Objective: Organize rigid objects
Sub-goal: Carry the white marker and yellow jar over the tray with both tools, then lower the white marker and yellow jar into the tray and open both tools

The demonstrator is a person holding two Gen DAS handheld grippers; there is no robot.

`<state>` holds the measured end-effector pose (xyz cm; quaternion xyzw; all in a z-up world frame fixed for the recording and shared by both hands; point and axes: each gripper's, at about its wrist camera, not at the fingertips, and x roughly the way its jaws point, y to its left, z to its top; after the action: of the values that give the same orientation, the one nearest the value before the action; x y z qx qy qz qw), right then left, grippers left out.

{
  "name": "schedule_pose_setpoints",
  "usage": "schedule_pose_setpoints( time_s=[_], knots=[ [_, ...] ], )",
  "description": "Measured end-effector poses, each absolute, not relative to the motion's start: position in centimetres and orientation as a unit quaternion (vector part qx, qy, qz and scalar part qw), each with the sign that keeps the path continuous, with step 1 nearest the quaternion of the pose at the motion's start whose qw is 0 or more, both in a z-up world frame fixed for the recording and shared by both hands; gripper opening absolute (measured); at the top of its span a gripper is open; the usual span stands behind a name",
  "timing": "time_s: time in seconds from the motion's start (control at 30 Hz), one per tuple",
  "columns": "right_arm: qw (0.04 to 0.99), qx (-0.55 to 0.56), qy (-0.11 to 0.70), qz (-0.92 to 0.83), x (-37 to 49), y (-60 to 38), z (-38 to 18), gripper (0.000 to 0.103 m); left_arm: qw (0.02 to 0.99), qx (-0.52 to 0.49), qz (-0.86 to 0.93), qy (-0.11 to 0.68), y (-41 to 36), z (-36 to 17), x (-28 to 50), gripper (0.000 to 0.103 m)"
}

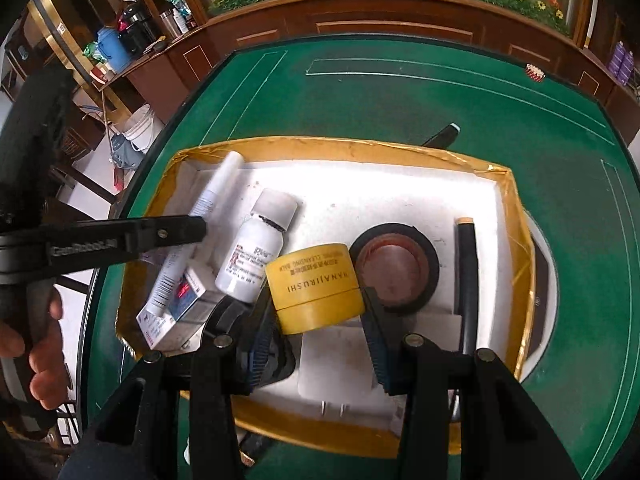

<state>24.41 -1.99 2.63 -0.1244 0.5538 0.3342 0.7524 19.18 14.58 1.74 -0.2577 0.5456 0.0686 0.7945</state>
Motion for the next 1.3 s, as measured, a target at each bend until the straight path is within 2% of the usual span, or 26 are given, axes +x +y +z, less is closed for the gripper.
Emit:
schedule_pose_setpoints(
  time_s=[0.8,0.9,0.97,1.0,1.03,1.07,1.13,1.23,1.3],
  knots=[
    [0.748,-0.126,0.557,0.339,25.3,-0.1,1.4,0.042,0.798,-0.233,0.075,0.551,13.2,1.7,19.8,0.015],
    [0.751,-0.126,0.553,0.339,25.2,-0.2,1.8,0.044,0.801,-0.228,0.079,0.548,13.0,1.9,19.5,0.025],
    [0.753,-0.125,0.551,0.339,25.1,-0.3,2.1,0.047,0.805,-0.226,0.08,0.543,12.9,2.2,19.4,0.04],
    [0.754,-0.125,0.549,0.339,25.0,-0.5,2.3,0.047,0.807,-0.224,0.08,0.54,12.8,2.4,19.3,0.045],
    [0.755,-0.126,0.547,0.339,24.9,-0.7,2.5,0.047,0.81,-0.221,0.083,0.536,12.6,2.7,19.2,0.054],
    [0.755,-0.127,0.546,0.339,24.7,-0.7,2.6,0.047,0.812,-0.218,0.084,0.535,12.4,2.9,19.2,0.059],
    [0.758,-0.129,0.542,0.34,24.4,-1.1,3.0,0.049,0.815,-0.208,0.087,0.534,11.9,3.3,19.1,0.063],
    [0.762,-0.127,0.537,0.339,24.0,-1.9,3.5,0.061,0.817,-0.195,0.092,0.536,11.3,3.5,19.0,0.064],
    [0.764,-0.126,0.535,0.337,23.7,-2.5,3.7,0.065,0.816,-0.194,0.094,0.536,11.1,3.6,18.8,0.064]
  ],
)
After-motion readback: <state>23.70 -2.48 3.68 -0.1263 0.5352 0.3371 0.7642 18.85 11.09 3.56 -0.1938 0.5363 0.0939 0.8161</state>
